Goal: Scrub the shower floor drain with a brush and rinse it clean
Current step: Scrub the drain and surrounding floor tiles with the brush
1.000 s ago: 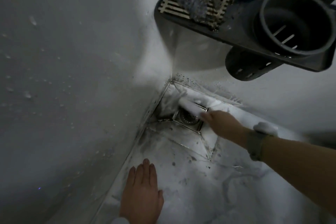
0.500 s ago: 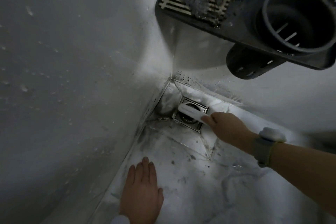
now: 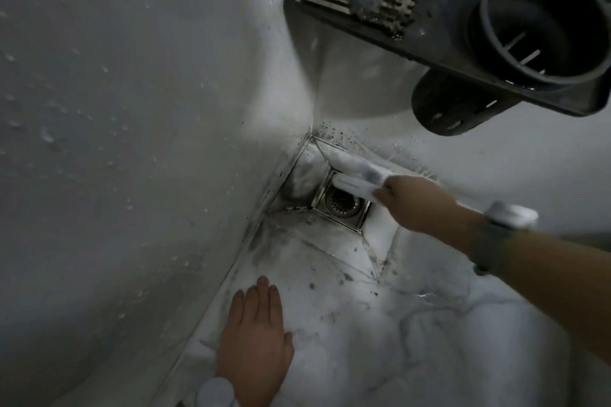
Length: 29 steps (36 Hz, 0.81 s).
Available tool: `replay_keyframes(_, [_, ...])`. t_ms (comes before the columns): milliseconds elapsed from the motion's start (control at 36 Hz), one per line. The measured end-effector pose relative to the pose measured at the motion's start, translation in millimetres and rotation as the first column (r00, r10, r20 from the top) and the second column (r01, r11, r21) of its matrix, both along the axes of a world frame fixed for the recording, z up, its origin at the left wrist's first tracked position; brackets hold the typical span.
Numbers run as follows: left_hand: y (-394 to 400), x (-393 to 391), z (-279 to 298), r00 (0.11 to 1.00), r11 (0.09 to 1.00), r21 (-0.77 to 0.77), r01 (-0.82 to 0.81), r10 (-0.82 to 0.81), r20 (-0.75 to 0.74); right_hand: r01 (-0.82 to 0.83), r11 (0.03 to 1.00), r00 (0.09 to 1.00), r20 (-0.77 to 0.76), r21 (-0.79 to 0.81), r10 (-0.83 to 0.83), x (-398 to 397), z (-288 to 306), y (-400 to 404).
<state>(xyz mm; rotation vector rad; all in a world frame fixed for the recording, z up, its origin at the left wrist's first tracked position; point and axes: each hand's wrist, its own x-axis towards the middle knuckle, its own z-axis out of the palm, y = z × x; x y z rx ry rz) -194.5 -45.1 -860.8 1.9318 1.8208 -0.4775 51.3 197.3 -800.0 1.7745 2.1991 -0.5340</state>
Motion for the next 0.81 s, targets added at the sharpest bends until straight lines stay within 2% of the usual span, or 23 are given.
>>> replay_keyframes(56, [-1,2,0,1.0,1.0,-0.003,-0.005,0.005,0.003,0.025,0.999,0.998,-0.049,-0.04,-0.027,-17,-4,9])
replay_keyframes(167, [0,4,2,1.0,1.0,0.001,-0.014,0.014,0.009,0.07,0.987,0.998,0.015,-0.141,-0.069,-28,-6,14])
replay_keyframes(194, [1,3,3,1.0,1.0,0.005,-0.013,0.013,0.007,0.052,0.991,0.998,0.038,-0.125,-0.048,-24,-5,11])
replay_keyframes(278, [1,1,3,1.0,1.0,0.014,0.008,-0.008,-0.005,-0.028,0.994,0.986,0.168,0.108,0.009,6,-5,-5])
replay_keyframes(306, [1,1,3,1.0,1.0,0.016,0.011,-0.011,-0.008,-0.027,0.99,0.978,0.209,0.136,-0.002,19,-6,-13])
replay_keyframes(444, [0,0,4,1.0,0.999,0.027,0.019,-0.019,-0.011,-0.122,0.993,0.936,0.333,-0.001,0.115,58,-8,-55])
replay_keyframes(500, [0,-1,4,1.0,0.999,0.038,0.019,-0.018,-0.014,-0.142,0.99,0.954,0.266,-0.015,0.141,44,-16,-74])
replay_keyframes(583, [-2,-1,4,0.999,0.999,0.046,0.029,-0.028,-0.023,0.016,0.999,0.987,0.16,-0.05,-0.008,13,-19,-88])
replay_keyframes(750, [-1,2,7,1.0,0.999,0.045,0.022,-0.021,-0.019,-0.12,0.992,0.992,0.05,0.037,0.119,-38,-18,-73])
replay_keyframes(806, [-1,2,7,0.999,0.999,0.045,0.024,-0.023,-0.023,-0.126,0.992,0.992,0.016,-0.017,0.126,-60,-14,-64])
